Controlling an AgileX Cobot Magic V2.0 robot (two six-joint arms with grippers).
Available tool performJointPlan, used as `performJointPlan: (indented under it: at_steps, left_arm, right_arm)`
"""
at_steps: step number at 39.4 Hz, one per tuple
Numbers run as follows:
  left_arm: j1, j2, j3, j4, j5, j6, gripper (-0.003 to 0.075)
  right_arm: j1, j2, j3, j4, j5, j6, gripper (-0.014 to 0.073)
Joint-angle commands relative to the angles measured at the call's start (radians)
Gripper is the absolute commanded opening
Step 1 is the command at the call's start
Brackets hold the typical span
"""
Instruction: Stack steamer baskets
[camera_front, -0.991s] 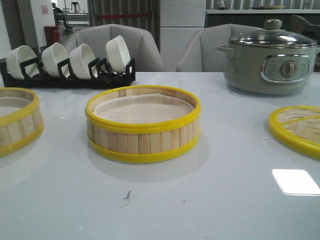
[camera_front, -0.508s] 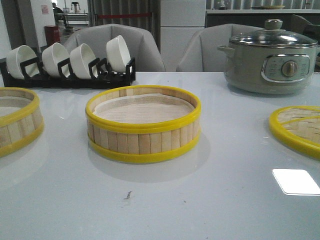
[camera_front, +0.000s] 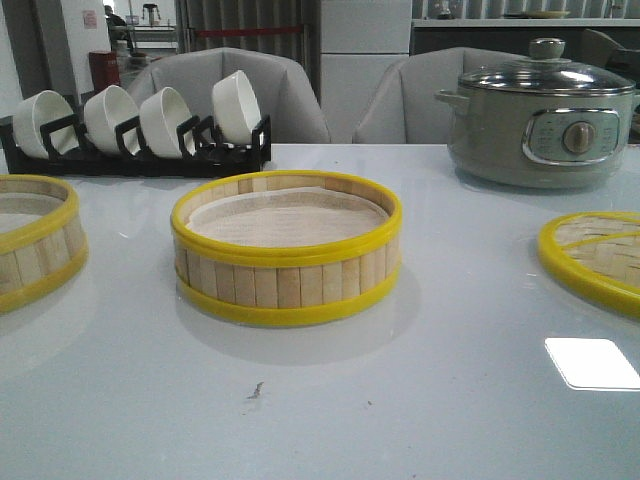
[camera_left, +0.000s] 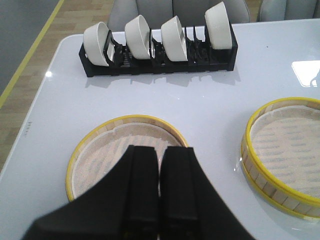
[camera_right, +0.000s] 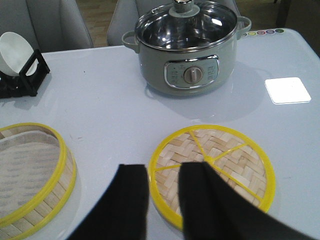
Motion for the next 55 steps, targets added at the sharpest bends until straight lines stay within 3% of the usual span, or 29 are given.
performJointPlan:
  at_steps: [1, 13, 16, 22, 25, 36, 55]
  left_arm:
    - [-0.007, -0.005, -0.028, -0.008, -0.047, -0.003, 0.0087]
    - [-0.007, 0.044, -0.028, -0.017, -0.050, 0.008, 0.0100]
    - [-0.007, 0.062, -0.028, -0.060, -0.072, 0.071, 0.0160]
    - [-0.007, 0.111, -0.028, -0.097, -0.116, 0.075, 0.0382]
    - [-0.007, 0.163, -0.028, -0.112, -0.128, 0.075, 0.0435]
    - [-0.007, 0.420, -0.047, -0.121, -0.224, 0.075, 0.0435]
    - [-0.007, 0.815, -0.204, -0.121, -0.240, 0.075, 0.0435]
  right_arm:
    - [-0.004, 0.018, -0.036, -0.031, -0.074, -0.011, 0.0470]
    - [-0.004, 0.018, -0.036, -0.033, -0.079, -0.011, 0.0465]
    - [-0.004, 0.018, -0.036, -0.033, -0.079, -0.011, 0.0465]
    - [-0.004, 0.018, -0.036, -0.033, -0.080, -0.011, 0.0465]
    - [-0.004, 0.018, -0.036, -0.033, -0.080, -0.011, 0.0465]
    - [-0.004, 0.018, -0.036, -0.033, -0.080, -0.011, 0.0465]
    - [-0.004, 0.018, -0.036, -0.033, -0.079, -0.011, 0.0465]
